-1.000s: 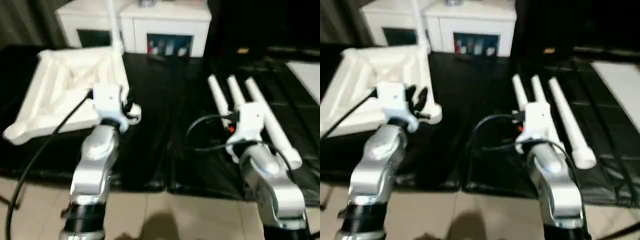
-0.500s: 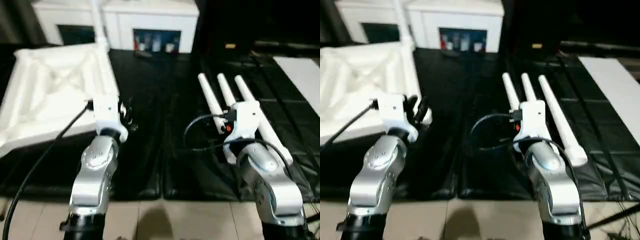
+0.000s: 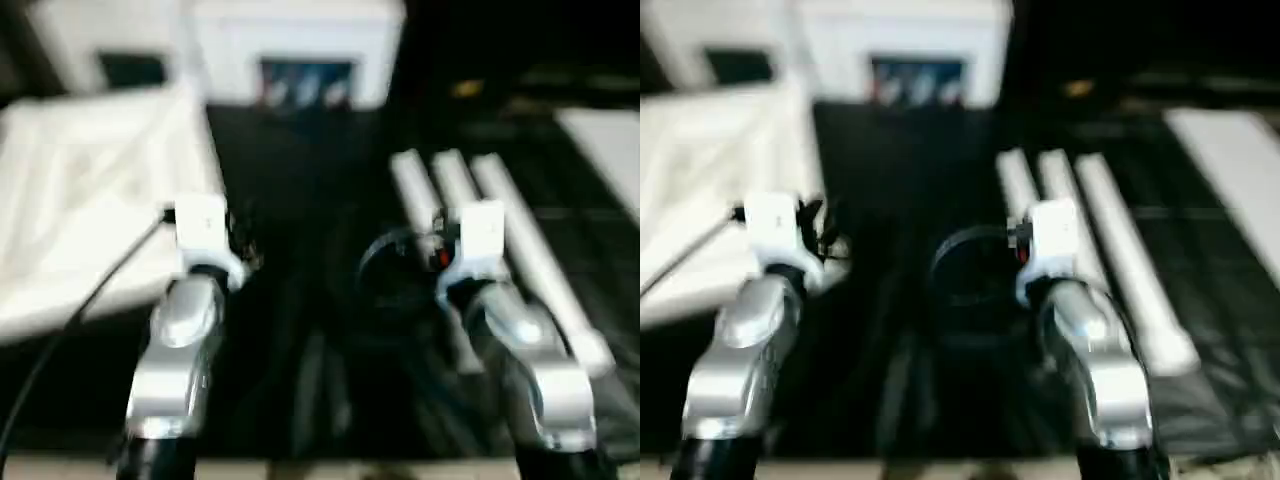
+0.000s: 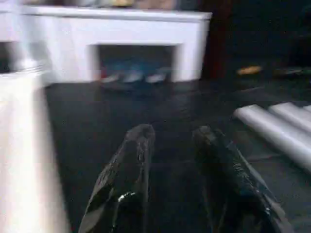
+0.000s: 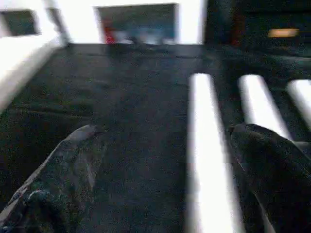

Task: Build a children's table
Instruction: Pick table leg

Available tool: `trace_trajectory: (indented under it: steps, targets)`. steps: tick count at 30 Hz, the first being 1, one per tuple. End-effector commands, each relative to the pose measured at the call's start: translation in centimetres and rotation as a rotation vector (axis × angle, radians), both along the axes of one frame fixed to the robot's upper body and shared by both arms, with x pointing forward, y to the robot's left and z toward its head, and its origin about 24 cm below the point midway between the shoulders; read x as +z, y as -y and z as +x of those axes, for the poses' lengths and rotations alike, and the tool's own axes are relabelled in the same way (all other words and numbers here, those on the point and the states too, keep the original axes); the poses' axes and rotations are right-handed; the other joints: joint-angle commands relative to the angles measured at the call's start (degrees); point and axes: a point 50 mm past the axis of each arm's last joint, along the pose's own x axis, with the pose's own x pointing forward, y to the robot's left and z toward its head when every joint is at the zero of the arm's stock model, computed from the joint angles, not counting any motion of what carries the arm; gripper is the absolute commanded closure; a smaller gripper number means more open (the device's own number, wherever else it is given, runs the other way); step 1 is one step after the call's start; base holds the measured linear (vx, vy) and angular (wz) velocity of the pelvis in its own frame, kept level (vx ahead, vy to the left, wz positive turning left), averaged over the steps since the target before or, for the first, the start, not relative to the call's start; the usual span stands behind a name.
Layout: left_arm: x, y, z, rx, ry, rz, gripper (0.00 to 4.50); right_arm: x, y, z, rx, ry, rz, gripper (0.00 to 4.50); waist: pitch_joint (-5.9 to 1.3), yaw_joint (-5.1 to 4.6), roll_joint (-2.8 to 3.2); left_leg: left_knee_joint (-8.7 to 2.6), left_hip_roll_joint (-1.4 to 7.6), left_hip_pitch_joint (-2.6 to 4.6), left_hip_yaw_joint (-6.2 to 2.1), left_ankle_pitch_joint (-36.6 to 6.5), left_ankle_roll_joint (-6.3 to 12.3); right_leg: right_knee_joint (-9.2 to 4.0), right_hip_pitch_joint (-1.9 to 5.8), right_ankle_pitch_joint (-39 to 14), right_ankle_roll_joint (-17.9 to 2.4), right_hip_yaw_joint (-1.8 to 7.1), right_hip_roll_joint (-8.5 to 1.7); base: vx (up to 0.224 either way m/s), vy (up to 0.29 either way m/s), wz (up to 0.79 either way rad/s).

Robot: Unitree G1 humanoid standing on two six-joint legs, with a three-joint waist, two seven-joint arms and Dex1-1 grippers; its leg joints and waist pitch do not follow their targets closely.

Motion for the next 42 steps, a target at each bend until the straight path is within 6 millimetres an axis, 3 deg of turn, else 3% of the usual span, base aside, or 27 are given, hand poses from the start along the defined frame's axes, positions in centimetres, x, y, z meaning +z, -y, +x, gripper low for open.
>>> trace_trajectory:
  steps: [1,2,3,4,5,6,7,8,9,10,11,12,13,14,15,16,18,19,20,21,24,26,29,31,36,42]
  targets:
    - [0.3,-1.1,0.0,0.03,0.011,0.008,2.85,0.6,-1.1,0.1,0.042,0.022,0.004,0.02,-3.28,1.9,-1.26,-1.34,1.69,-6.33,-1.85,7.1,0.61,-6.69,8.11,2.09,-24.85,6.65,-9.57,0.101,-0.034,-0.08]
    - [0.4,-1.0,-0.2,-0.007,0.018,-0.009,2.85,0.5,-1.0,0.2,0.033,0.012,-0.02,0.02,-2.66,1.68,0.35,-6.59,2.56,-5.99,-1.7,16.79,0.43,-7.98,5.5,-0.65,-22.65,1.26,-6.48,0.101,-0.034,-0.08]
    - [0.4,-1.0,-0.2,-0.018,0.019,-0.005,2.85,0.5,-0.9,0.2,0.029,0.008,-0.021,0.02,-2.99,1.65,2.97,-12.28,4.32,-4.19,-1.82,21.75,2.15,-7.39,4.03,-1.87,-17.6,-1.62,-3.52,0.112,0.019,0.02]
    - [0.5,-0.8,-0.4,-0.068,0.027,0.008,2.85,0.5,-0.7,0.3,0.014,-0.011,-0.025,0.02,-2.91,1.09,4.09,-13.88,5.13,-3.14,-1.92,22.44,2.66,-6.96,3.43,-0.55,-14.46,-3.35,-2.06,0.147,0.098,-0.06]
    - [0.5,-0.6,-0.5,-0.114,0.029,0.02,2.85,0.3,-0.6,0.3,0.02,-0.043,-0.032,0.02,-3.22,0.26,5.1,-15.37,7.44,-2.94,-4.09,18.78,4.15,-3.6,2.75,1.46,-10.93,-4.86,0.09,0.147,0.098,-0.06]
    - [0.5,-0.5,-0.6,-0.143,0.032,0.026,2.85,0.2,-0.5,0.3,0.026,-0.065,-0.037,0.02,-5.38,-1.02,5.13,-13.87,12.16,1.0,-8.01,24.8,14.97,0.77,-1.32,5.49,-6.08,-4.0,-1.27,0.138,0.081,-0.1]
    - [0.6,-0.3,-0.7,-0.186,0.04,0.042,2.85,-0.1,-0.3,0.4,0.022,-0.103,-0.074,0.02,-5.81,-0.83,5.1,-12.95,12.46,1.33,-8.73,36.63,17.32,0.91,-2.05,9.47,-5.18,-3.08,-2.26,0.083,0.048,0.06]
    - [0.6,-0.1,-0.9,-0.245,0.047,0.07,2.85,-0.4,0.1,0.6,0.011,-0.131,-0.114,0.02,-6.11,0.03,4.36,-11.73,12.28,1.38,-8.85,55.22,18.69,0.26,-3.26,14.7,-2.34,-1.33,-4.02,0.083,0.048,0.06]
    - [0.6,0.0,-1.0,-0.266,0.048,0.08,2.85,-0.4,0.1,0.6,0.008,-0.131,-0.119,0.02,-5.91,0.52,3.57,-11.68,10.24,0.04,-7.78,57.76,17.12,-0.93,-2.87,17.32,-0.75,-0.51,-5.17,0.014,0.052,-0.01]
    - [0.6,0.3,-1.3,-0.319,0.049,0.103,2.85,-0.4,0.3,0.8,-0.005,-0.151,-0.127,0.02,-5.69,1.0,3.01,-11.75,8.47,-1.59,-6.25,51.79,15.38,-1.97,-1.86,18.84,-1.18,-0.38,-5.49,0.0,0.0,0.0]
    - [0.5,0.4,-1.4,-0.356,0.049,0.119,2.85,-0.5,0.5,0.9,-0.015,-0.166,-0.134,0.02,-5.17,1.72,1.87,-12.65,5.33,-5.13,-2.56,33.09,10.67,-2.97,0.72,21.69,-2.97,-0.75,-6.6,0.0,0.0,0.0]
    - [0.4,0.6,-1.8,-0.43,0.034,0.142,2.85,-0.5,0.7,1.1,-0.025,-0.185,-0.143,0.02,-4.72,2.46,1.54,-14.06,5.75,-4.83,-1.58,16.41,5.78,-4.3,1.27,15.79,-4.96,-1.26,-7.07,0.0,0.0,0.0]
    - [0.3,0.8,-2.1,-0.502,0.018,0.153,2.85,-0.5,0.8,1.3,-0.024,-0.2,-0.152,0.02,-4.43,2.4,1.62,-14.86,6.09,-4.48,-1.62,10.61,3.93,-4.46,1.33,10.85,-6.6,-1.57,-6.87,0.0,0.0,0.0]
    - [0.2,0.9,-2.6,-0.594,-0.004,0.176,2.85,-0.3,0.9,1.6,-0.027,-0.209,-0.164,0.02,-4.11,1.85,2.18,-16.07,6.87,-3.88,-1.64,2.29,1.06,-4.53,1.07,2.06,-9.55,-2.08,-5.77,-0.081,0.002,-0.08]
    - [0.1,0.9,-3.1,-0.664,-0.019,0.204,2.85,-0.2,1.1,1.9,-0.038,-0.211,-0.174,0.02,-3.82,1.44,2.68,-16.89,7.19,-3.5,-1.37,-3.93,-1.49,-4.68,0.48,-5.54,-10.61,-2.24,-5.06,-0.088,0.008,-0.11]
    - [0.1,0.9,-3.1,-0.678,-0.023,0.209,2.85,-0.2,1.1,1.9,-0.038,-0.215,-0.175,0.02,-3.57,1.16,2.72,-17.21,7.31,-3.33,-1.28,-6.94,-2.97,-4.85,0.06,-8.91,-10.56,-2.16,-4.89,-0.088,0.008,-0.11]
    - [0.1,0.7,-3.9,-0.798,-0.058,0.253,2.85,0.0,1.2,2.2,-0.041,-0.247,-0.211,0.02,-3.21,0.96,2.42,-17.66,7.23,-2.74,-1.02,-15.32,-7.66,-5.8,-0.84,-19.62,-8.45,-1.61,-5.48,-0.082,0.012,-0.11]
    - [0.1,0.7,-3.9,-0.799,-0.058,0.253,2.85,0.0,1.2,2.2,-0.042,-0.247,-0.211,0.02,-3.21,0.96,2.42,-17.66,7.23,-2.74,-1.02,-15.32,-7.66,-5.8,-0.84,-19.62,-8.45,-1.61,-5.48,-0.079,0.014,-0.1]
    - [0.2,0.5,-4.3,-0.867,-0.069,0.266,2.85,-0.1,1.4,2.3,-0.053,-0.281,-0.243,0.02,-3.09,1.14,2.43,-17.51,7.25,-2.14,-0.94,-17.17,-9.29,-6.43,-1.67,-22.64,-7.1,-1.16,-5.85,-0.081,0.013,-0.05]
    - [0.4,0.5,-4.5,-0.899,-0.075,0.272,2.85,-0.2,1.5,2.3,-0.062,-0.306,-0.262,0.02,-3.15,1.17,2.48,-17.58,7.16,-2.2,-0.98,-17.58,-9.98,-6.44,-1.78,-23.25,-6.68,-1.11,-5.88,-0.076,0.017,-0.06]
    - [0.9,0.5,-5.1,-1.007,-0.099,0.28,2.85,-0.9,1.9,2.2,-0.098,-0.422,-0.288,0.02,-3.59,0.98,2.66,-18.16,7.12,-2.7,-0.92,-16.47,-11.37,-5.51,-1.74,-17.25,-6.42,-1.41,-5.16,-0.045,0.014,-0.06]
    - [1.2,0.8,-5.3,-1.035,-0.098,0.284,2.85,-1.3,1.9,2.2,-0.109,-0.466,-0.284,0.02,-3.61,1.08,2.42,-17.95,7.16,-2.39,-0.48,-16.85,-11.16,-5.77,-2.13,-17.33,-6.42,-1.22,-5.42,0.0,0.0,0.0]
    - [1.4,1.1,-5.3,-1.046,-0.087,0.282,2.85,-1.7,1.8,1.9,-0.098,-0.52,-0.264,0.02,-3.73,1.18,2.02,-17.73,7.18,-2.59,-0.01,-15.4,-10.06,-6.06,-2.15,-19.54,-6.2,-1.27,-5.78,0.0,0.0,0.0]
    - [1.7,1.3,-5.5,-1.063,-0.081,0.276,2.85,-2.1,1.7,1.6,-0.081,-0.572,-0.243,0.02,-3.91,1.2,2.03,-17.86,7.36,-2.84,0.13,-13.67,-9.89,-5.84,-2.03,-17.77,-6.18,-1.39,-5.71,0.0,0.0,0.0]
    - [1.8,1.3,-5.6,-1.073,-0.084,0.284,2.85,-2.5,1.8,1.3,-0.083,-0.626,-0.246,0.48,-4.02,1.42,1.81,-17.44,7.27,-2.54,0.7,-13.0,-9.67,-6.16,-2.55,-18.18,-5.76,-1.07,-5.84,0.0,0.0,0.0]
    - [1.8,1.4,-5.9,-1.094,-0.099,0.289,2.85,-2.9,1.9,1.0,-0.077,-0.676,-0.251,1.02,-4.38,1.86,1.72,-17.5,7.49,-2.64,1.47,-9.22,-9.14,-5.58,-2.45,-12.98,-6.06,-1.21,-5.25,0.0,0.0,0.0]
